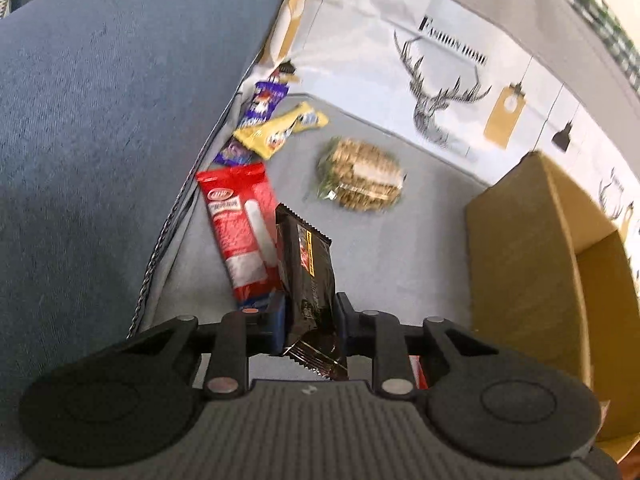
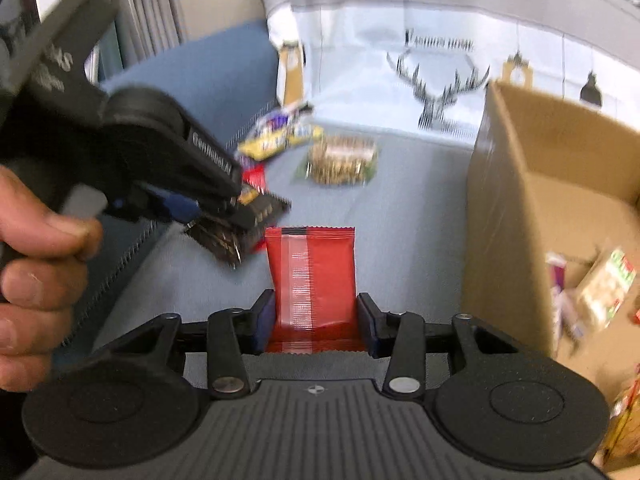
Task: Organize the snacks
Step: 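Carry the red pack with the right tool while the left tool carries the chocolate bar toward the box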
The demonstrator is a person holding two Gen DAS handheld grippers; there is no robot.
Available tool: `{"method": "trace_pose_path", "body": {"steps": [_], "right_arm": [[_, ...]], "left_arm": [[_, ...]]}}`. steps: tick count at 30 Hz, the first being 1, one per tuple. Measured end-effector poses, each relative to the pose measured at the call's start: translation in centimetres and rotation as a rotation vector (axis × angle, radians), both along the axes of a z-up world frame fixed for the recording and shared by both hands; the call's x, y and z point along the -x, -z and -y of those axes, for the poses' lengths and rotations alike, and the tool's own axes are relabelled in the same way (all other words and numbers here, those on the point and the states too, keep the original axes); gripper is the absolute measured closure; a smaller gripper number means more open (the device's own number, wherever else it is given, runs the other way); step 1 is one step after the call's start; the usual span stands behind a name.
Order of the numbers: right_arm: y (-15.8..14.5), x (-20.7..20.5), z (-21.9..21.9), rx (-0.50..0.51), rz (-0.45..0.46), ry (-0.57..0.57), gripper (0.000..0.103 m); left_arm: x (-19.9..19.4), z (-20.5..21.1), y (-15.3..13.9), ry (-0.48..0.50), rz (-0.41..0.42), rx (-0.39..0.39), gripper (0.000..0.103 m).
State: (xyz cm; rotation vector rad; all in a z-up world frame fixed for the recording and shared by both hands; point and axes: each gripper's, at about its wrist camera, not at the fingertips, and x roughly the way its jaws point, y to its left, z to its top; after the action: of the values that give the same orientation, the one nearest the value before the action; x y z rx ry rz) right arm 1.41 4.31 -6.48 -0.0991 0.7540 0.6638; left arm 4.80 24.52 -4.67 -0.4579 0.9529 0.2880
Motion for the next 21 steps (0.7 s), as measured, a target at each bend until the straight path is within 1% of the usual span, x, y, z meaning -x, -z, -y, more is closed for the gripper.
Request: {"method": "trace_pose_path", "body": {"steps": [1,3,6,8,11,16,21], "right_arm": [[-0.4,0.0,0.3,-0.012,0.009,0.003,0.058],[-1.0,0.0,0.8,-0.036,0.027,0.002,0.058],[-1.1,0.0,1.1,-0.029,0.051,-0.006,0.058],[-0.9,-0.1,1.1,-0.023,0.054,-0.005,0.058],[-1.0,-0.1,1.1,-0.022,0.066,-0.012,0.058],[-1.2,-0.1,1.3,-0.042,0.073,-0.004,0.058],[-2.7,0.2,1.9,-0.081,0.120,0.004,0.058]], "left_arm": [[-0.1,0.0,0.0,0.002,0.001,0.001,0.076],[-0.3,0.0,0.2,0.006,-0.022,-0.002,0.076],[-0.2,-0.6,0.9,-0.010,-0.061,0.024,0.076],[-0.2,-1.1,1.0,-0.028,-0.052,0.057,0.076],[-0.1,-1.3,1.0,-0.039,-0.047,0.065,0.077],[0.0,-1.1,0.2,-0.042,0.002,0.050,0.077],[0.2,-0.7,-1.0,-0.049,0.077,0.033,0.077]]}}
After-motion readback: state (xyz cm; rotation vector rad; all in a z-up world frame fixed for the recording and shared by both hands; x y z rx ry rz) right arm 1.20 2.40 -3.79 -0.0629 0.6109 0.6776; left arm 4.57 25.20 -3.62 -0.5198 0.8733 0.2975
